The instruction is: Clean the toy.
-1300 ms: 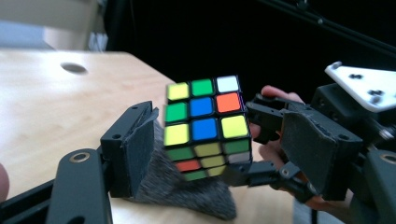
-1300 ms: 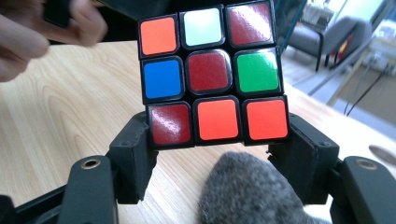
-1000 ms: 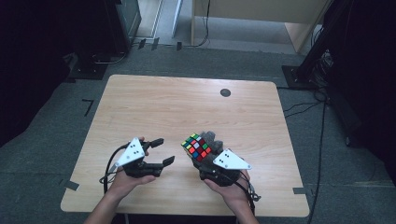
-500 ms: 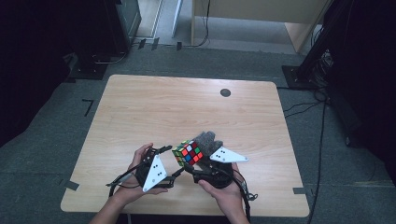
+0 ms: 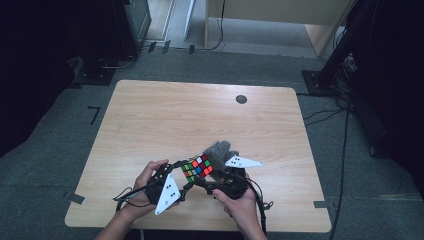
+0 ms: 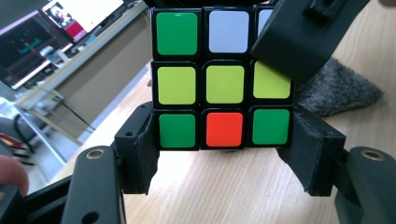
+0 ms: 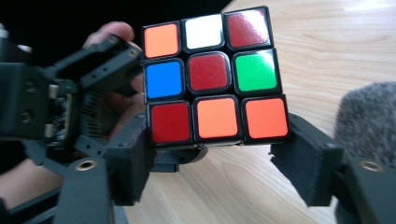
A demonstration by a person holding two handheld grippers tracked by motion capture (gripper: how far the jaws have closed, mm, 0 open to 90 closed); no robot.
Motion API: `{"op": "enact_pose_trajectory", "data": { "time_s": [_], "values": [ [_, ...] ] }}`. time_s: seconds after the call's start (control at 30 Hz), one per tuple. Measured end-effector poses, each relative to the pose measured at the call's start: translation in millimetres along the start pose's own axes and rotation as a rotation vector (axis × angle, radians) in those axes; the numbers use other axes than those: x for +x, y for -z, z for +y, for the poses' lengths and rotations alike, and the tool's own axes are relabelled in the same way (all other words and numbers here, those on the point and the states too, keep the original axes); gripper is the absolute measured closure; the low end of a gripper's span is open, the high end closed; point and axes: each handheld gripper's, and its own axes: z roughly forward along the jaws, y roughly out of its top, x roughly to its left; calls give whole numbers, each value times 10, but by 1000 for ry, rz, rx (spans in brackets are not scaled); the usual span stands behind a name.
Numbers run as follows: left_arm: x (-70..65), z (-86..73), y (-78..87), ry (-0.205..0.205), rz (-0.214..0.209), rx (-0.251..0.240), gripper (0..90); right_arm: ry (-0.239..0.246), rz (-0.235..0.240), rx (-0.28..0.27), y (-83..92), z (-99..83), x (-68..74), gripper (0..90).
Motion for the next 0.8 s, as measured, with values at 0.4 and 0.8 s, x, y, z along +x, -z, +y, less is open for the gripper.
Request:
{"op": "enact_pose_trajectory", "data": {
  "time_s": [0.4,0.8],
  "values": [
    [493,-192,108,307,-1,-43,346,119,-126,-141,314,20,-140,159],
    [656,-222,162,423,-32,-55,346,253,-501,184,-48,-288,-494,348]
  ]
}}
